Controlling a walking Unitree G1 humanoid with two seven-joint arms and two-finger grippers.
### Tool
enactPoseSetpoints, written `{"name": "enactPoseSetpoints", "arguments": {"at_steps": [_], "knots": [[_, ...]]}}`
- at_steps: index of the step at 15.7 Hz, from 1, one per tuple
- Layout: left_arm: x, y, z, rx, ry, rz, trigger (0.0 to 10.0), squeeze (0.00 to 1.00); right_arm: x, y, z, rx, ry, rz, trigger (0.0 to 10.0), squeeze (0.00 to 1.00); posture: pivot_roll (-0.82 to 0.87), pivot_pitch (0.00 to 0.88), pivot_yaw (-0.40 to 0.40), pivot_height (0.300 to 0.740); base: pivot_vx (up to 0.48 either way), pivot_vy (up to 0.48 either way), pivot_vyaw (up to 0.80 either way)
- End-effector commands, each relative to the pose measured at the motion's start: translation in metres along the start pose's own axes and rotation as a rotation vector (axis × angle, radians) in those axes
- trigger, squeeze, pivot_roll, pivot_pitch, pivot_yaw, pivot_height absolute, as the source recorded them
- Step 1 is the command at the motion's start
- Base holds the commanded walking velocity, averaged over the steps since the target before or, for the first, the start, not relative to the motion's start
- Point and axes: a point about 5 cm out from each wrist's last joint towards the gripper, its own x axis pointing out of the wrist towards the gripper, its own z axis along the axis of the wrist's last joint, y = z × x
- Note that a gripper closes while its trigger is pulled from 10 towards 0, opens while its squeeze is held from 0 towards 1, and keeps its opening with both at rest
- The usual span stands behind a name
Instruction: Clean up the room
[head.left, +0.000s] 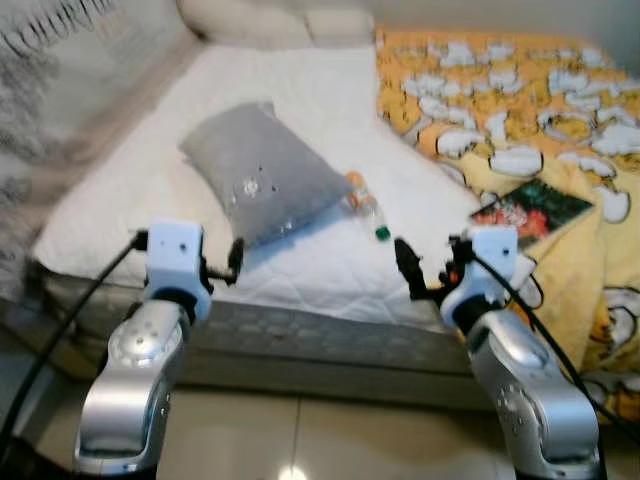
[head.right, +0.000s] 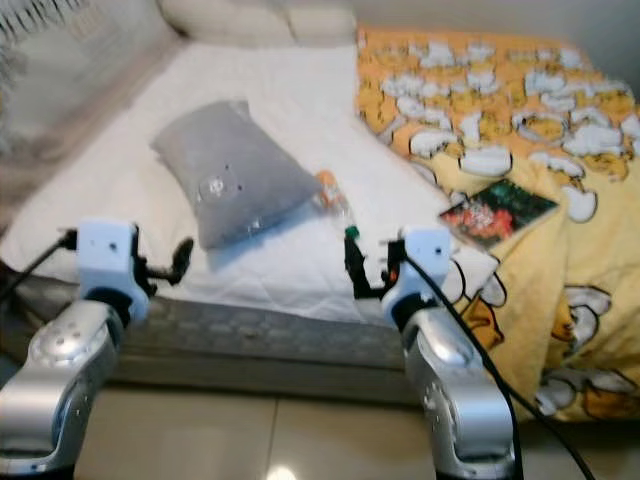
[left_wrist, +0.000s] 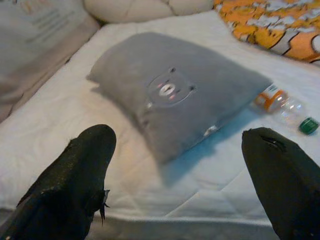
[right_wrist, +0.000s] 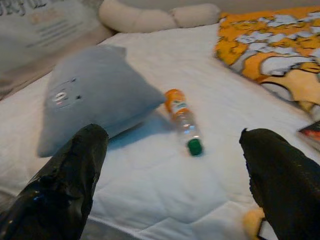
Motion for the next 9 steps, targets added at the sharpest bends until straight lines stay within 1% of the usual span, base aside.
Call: {"name": "enactPoseSetpoints", "arguments": {"at_steps": [1,9], "knots": [[0.0017,-0.0085,0.0016,-0.001,-0.004,-0.032,10.0,1.00,-0.0023,-0.0098,-0.0003,-0.007,0.004,-0.051,10.0,1.00,-0.03,0.000,0.035,0.740,0.296,0.000,0.00],[0.0016,-0.0102,0.0028,-0.001,-0.006,-0.037,10.0,1.00,-0.0012,-0.0105,-0.0027,-0.013,0.019,-0.065,10.0,1.00,-0.02,0.000,0.030,0.740,0.317,0.000,0.00]]}}
